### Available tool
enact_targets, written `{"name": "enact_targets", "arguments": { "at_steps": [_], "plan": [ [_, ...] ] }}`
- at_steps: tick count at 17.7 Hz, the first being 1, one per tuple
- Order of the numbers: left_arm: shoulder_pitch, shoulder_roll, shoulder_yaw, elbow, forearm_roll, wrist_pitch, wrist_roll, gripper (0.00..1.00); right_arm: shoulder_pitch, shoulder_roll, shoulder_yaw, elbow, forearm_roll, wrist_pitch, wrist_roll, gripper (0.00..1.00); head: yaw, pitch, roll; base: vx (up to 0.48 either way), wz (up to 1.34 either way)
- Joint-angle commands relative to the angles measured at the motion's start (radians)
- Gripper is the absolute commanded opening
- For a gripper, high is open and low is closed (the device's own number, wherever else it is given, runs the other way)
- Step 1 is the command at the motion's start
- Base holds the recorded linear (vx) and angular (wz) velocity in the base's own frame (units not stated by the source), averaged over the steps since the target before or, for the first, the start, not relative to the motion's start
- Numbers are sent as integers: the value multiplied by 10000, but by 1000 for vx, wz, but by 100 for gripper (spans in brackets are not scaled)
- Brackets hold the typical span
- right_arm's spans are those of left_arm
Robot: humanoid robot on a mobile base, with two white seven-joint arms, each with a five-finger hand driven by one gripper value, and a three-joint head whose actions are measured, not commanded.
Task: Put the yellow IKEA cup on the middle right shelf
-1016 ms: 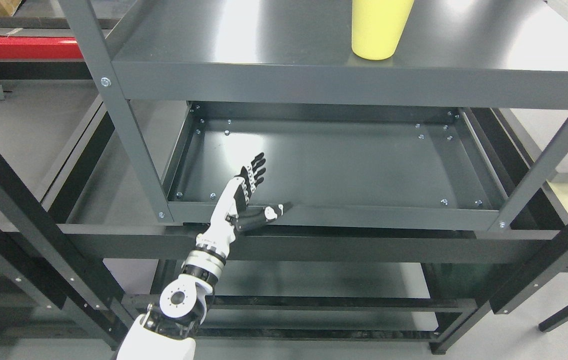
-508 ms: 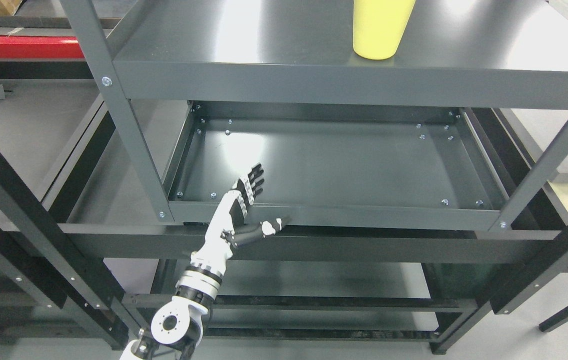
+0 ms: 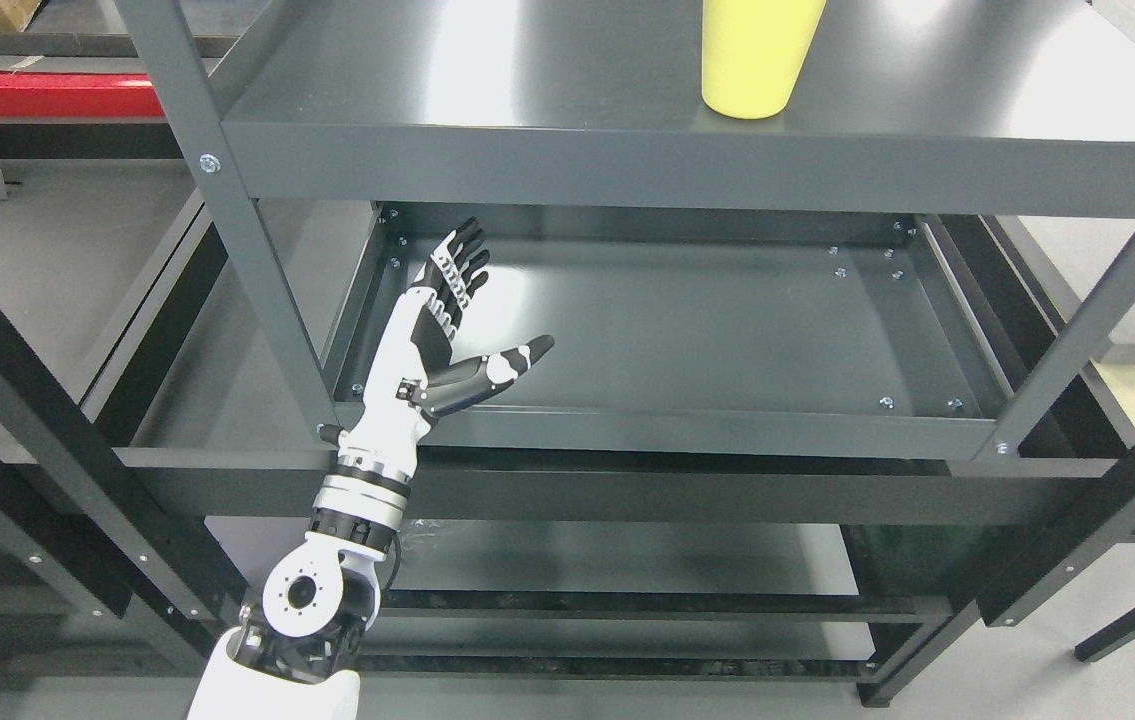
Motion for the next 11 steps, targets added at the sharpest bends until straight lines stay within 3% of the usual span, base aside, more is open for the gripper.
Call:
{"name": "enact_targets", "arguments": {
  "at_steps": [1,11],
  "plan": [
    [945,164,112,-468,0,1,-8,99,139,-175,169,0,-245,4,8,99,0,0,0,0,0],
    [1529,164,3,-468,0,-122,-23,99,139,-175,169,0,-245,4,8,99,0,0,0,0,0]
  ]
}}
